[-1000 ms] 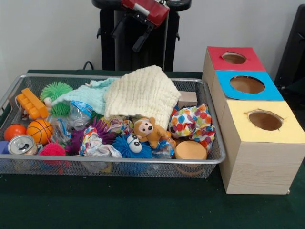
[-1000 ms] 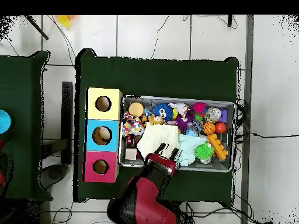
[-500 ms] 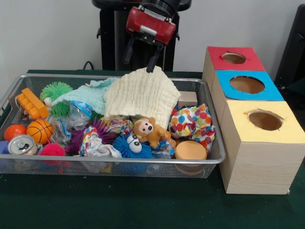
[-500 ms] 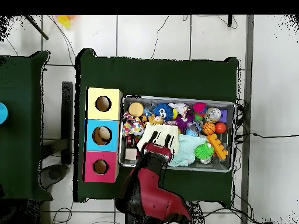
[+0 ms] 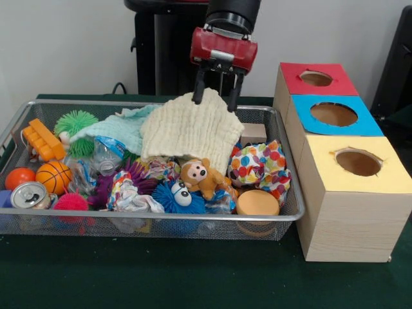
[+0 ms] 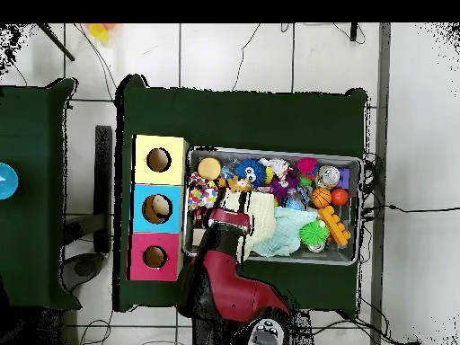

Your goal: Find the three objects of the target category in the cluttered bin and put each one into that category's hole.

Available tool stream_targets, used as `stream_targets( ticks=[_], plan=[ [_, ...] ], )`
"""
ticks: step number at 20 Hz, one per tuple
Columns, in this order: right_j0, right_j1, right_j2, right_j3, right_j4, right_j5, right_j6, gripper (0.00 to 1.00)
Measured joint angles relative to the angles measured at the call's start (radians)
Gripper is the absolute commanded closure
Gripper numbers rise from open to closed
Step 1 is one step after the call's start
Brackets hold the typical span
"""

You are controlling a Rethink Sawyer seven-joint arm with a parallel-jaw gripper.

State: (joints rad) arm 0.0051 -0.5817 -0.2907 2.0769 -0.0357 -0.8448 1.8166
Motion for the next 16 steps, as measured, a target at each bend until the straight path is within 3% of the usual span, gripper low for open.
stream_targets(
  ticks=[11,16],
  plan=[
    [-0.043,0.073,0.06,-0.084,-0.048,-0.116,0.009,0.0],
    [-0.068,0.109,0.083,-0.119,-0.065,-0.118,0.009,0.0]
  ],
)
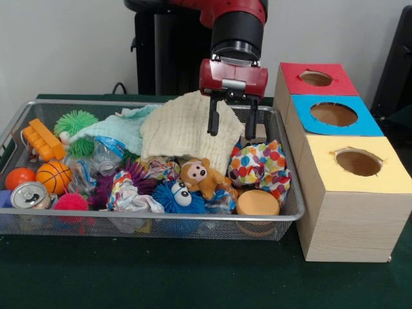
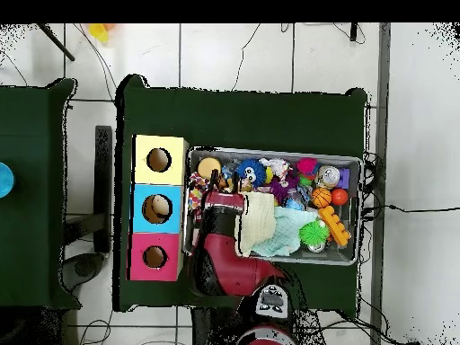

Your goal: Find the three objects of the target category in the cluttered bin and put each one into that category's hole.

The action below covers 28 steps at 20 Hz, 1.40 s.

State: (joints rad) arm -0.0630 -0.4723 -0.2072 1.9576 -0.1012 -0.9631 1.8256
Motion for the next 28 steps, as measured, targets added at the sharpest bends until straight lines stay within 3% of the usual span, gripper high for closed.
stream_targets(
  ticks=[12,23,28],
  plan=[
    [-0.053,0.075,0.01,-0.063,-0.032,0.0,0.0,0.0],
    [-0.058,0.088,0.007,-0.064,-0.033,0.001,0.0,0.0],
    [-0.074,0.095,0.008,-0.064,-0.042,0.072,0.0,0.0]
  ],
)
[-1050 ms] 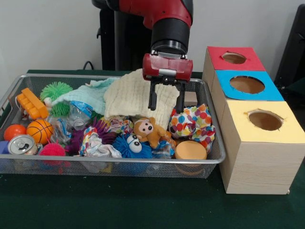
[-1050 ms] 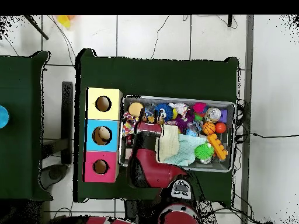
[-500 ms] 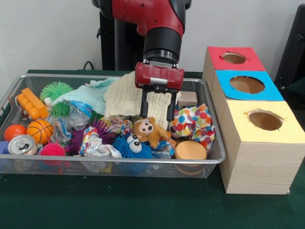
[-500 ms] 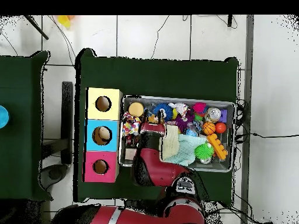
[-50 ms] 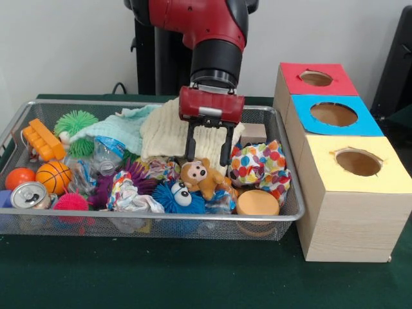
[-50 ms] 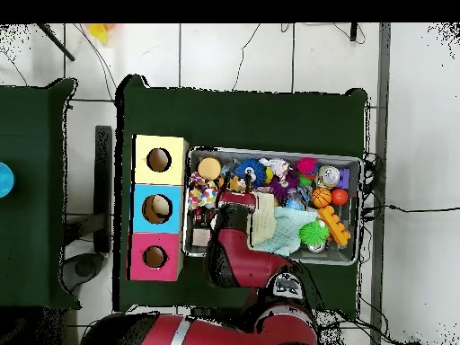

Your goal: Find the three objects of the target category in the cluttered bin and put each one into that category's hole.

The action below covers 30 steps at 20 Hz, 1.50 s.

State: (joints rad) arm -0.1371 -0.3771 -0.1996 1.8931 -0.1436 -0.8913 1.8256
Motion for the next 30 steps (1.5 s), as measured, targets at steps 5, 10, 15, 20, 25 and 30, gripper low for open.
stream_targets(
  ticks=[5,10,15,20,25,30],
  plan=[
    [-0.035,0.007,0.005,0.0,-0.02,0.158,0.0,0.0],
    [-0.103,0.002,0.052,-0.014,-0.071,0.314,0.0,0.0],
    [-0.156,-0.002,0.097,-0.03,-0.111,0.333,0.0,0.0],
    [-0.166,0.002,0.115,-0.032,-0.12,0.333,0.0,0.0],
    [-0.147,0.018,0.115,-0.038,-0.12,0.317,0.0,1.0],
    [-0.137,0.025,0.113,-0.045,-0.12,0.298,0.0,1.0]
  ],
)
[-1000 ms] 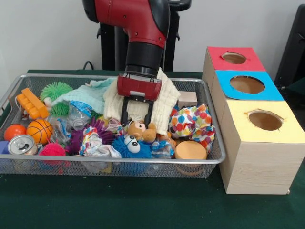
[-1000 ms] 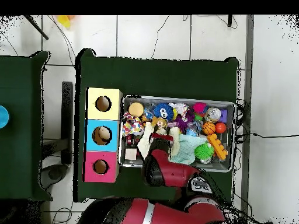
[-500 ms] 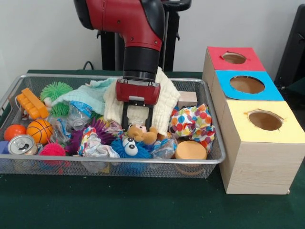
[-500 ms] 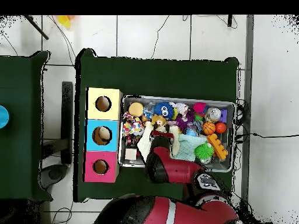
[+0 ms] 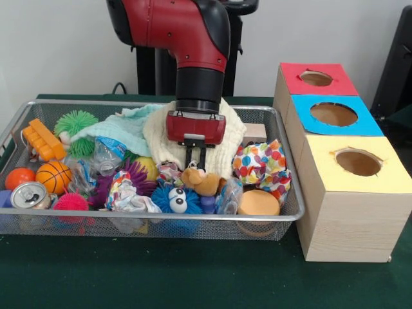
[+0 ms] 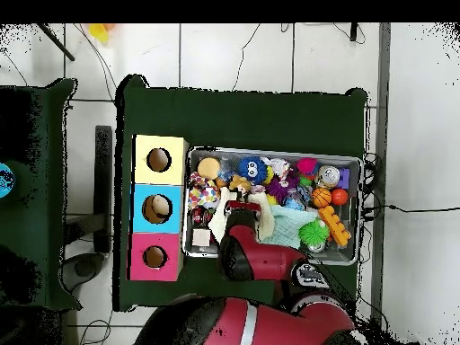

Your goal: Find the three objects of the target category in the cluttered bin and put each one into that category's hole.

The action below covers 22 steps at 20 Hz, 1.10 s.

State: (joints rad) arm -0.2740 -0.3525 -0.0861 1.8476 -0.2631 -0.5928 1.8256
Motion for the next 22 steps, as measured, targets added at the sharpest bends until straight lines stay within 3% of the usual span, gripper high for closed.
stream_targets(
  ticks=[9,22],
  plan=[
    [0.002,0.018,0.0,-0.005,0.0,-0.053,0.0,1.0],
    [0.029,-0.002,0.0,0.018,0.005,-0.055,0.0,1.0]
  ],
)
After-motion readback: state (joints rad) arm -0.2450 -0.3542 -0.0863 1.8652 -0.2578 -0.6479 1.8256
